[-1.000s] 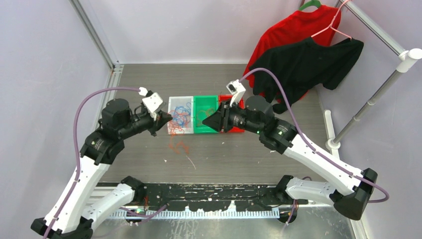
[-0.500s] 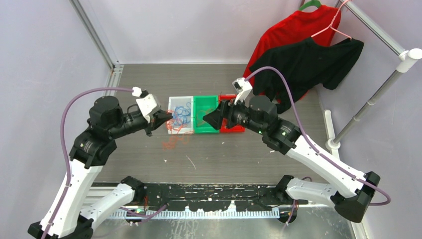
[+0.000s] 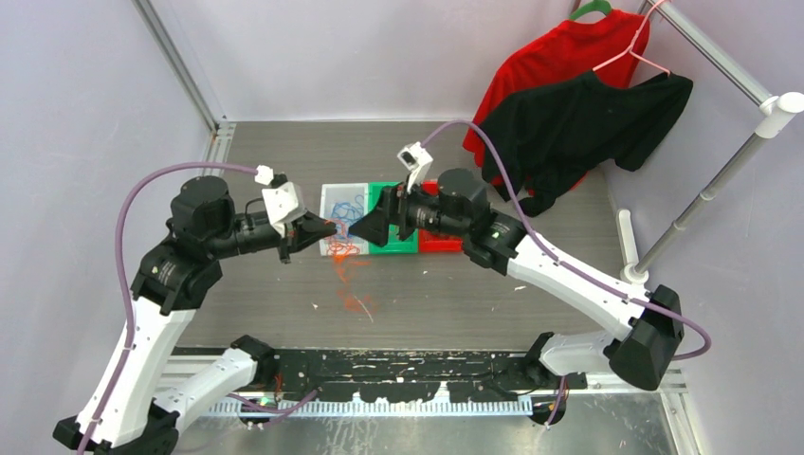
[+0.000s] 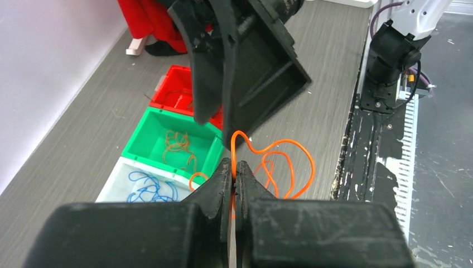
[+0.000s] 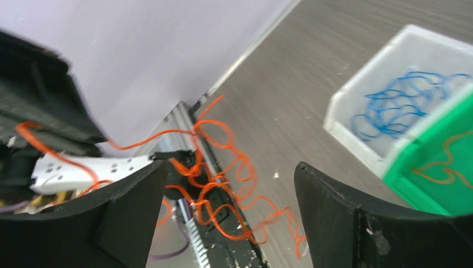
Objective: Untangle the cables
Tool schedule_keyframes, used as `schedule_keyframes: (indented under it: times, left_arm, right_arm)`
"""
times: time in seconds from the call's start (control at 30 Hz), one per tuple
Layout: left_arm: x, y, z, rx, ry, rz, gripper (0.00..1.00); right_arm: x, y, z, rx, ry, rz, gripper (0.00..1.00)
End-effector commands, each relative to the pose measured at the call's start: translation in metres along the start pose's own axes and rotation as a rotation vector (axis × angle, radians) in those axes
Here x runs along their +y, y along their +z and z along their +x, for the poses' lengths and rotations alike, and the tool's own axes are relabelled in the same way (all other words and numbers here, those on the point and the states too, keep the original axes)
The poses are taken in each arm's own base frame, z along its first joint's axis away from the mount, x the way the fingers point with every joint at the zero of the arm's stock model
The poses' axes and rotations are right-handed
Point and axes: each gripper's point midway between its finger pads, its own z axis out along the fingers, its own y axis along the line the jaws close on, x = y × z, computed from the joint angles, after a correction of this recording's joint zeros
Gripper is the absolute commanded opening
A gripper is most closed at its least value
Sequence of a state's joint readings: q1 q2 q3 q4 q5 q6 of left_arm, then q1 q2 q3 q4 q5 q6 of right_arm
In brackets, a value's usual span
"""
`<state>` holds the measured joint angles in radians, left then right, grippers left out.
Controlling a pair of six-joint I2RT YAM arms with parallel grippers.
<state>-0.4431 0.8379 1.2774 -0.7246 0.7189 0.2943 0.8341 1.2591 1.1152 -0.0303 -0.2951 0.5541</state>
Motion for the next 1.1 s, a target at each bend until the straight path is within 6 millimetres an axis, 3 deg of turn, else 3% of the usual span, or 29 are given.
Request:
schedule_keyframes:
  times: [0.0,0.23,0.43,0.57,0.73,1.07]
  left_arm:
    - [-0.004,-0.002,-0.02,-0.048,0.032,0.03,0.0]
    - [-0.006,-0.002,-0.034,-0.08,0.002,0.053,0.0]
    - [-0.023,-0.005,-0.05,-0.116,-0.096,0.137,0.0]
    - [-0.039,-0.01,-0.062,-0.136,-0.175,0.217,0.0]
    - [-0.057,-0.019,-0.084,-0.184,-0.257,0.309,0.0]
    - [-0.05,-0.023,-0.116,-0.246,-0.242,0.295,0.0]
  right_arm:
    - [0.069,-0.002,-0.013,-0.011,-0.087,-0.251,0.89]
    - [0.079,0.016,0.005,0.032,-0.111,-0.265,0.9]
    - [0.049,0.038,-0.02,-0.15,-0.1,-0.085,0.86]
    - [0.034,0.045,-0.025,-0.213,-0.089,-0.029,0.82]
    - [0.017,0.05,-0.008,-0.214,-0.043,0.004,0.73]
    - [-0.028,0.04,0.048,-0.186,0.068,0.089,0.42]
